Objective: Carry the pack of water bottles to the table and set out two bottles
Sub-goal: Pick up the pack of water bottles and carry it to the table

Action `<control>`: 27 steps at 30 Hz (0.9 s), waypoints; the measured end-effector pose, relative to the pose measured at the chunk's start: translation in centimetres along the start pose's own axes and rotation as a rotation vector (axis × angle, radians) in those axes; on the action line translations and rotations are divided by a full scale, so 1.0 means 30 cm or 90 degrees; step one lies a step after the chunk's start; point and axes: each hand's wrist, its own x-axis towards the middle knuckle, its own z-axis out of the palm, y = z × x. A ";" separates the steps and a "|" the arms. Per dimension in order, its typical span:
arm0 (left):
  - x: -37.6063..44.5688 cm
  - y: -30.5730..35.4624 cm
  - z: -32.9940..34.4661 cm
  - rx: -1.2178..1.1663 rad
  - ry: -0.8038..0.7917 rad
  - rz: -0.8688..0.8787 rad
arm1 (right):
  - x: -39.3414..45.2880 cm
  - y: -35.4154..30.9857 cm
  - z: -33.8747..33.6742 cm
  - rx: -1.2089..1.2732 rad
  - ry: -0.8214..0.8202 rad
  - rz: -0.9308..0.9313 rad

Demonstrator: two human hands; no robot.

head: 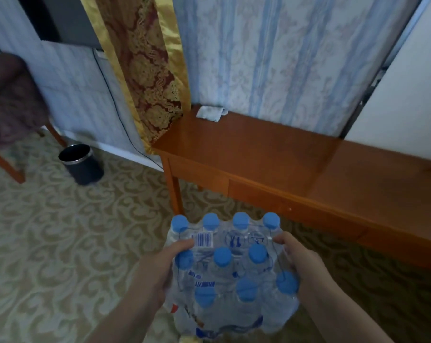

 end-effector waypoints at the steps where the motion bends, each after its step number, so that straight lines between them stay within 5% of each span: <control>1: 0.046 0.066 0.007 0.013 -0.001 0.011 | 0.030 -0.045 0.046 0.006 0.008 -0.001; 11: 0.373 0.627 0.161 0.075 -0.030 0.079 | 0.264 -0.525 0.318 0.064 -0.047 -0.077; 27: 0.927 1.156 0.382 0.062 -0.053 0.076 | 0.665 -1.095 0.637 0.105 -0.026 -0.097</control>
